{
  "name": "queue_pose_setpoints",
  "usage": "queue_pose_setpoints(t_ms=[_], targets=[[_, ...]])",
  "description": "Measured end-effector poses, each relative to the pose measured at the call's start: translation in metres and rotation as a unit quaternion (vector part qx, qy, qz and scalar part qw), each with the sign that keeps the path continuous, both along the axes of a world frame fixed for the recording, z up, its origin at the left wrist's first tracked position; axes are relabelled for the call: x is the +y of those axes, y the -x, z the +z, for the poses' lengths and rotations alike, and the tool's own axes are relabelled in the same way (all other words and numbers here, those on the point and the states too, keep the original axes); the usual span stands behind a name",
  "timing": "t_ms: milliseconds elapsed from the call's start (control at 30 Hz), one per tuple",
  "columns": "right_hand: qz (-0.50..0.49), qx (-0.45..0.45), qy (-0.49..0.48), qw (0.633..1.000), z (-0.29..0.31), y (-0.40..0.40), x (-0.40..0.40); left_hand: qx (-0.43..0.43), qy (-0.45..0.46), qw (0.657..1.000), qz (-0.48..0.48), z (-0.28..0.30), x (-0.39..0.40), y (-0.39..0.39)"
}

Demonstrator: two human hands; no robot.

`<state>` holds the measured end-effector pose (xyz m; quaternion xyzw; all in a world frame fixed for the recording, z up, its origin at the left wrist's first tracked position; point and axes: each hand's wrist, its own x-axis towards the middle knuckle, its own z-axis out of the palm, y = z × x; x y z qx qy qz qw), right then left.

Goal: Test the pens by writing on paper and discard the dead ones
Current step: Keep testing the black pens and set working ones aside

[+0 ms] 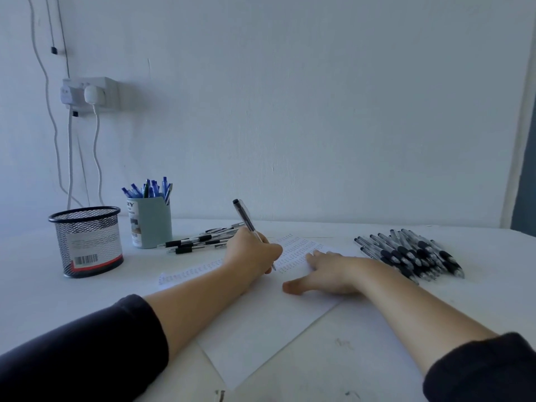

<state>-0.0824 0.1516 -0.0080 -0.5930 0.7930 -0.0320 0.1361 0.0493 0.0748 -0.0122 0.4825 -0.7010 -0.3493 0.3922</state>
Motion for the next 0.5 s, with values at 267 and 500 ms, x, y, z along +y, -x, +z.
queue_pose_setpoints(t_ms=[267,500], targets=[[0.002,0.002,-0.004,1.0,0.0003,0.0001,-0.0006,-0.01,0.017,1.0,0.002,-0.0037,-0.0044,0.0017],[0.005,0.006,-0.003,1.0,0.0015,-0.001,0.0008,-0.028,0.025,0.999,0.003,-0.0019,-0.0021,0.002]])
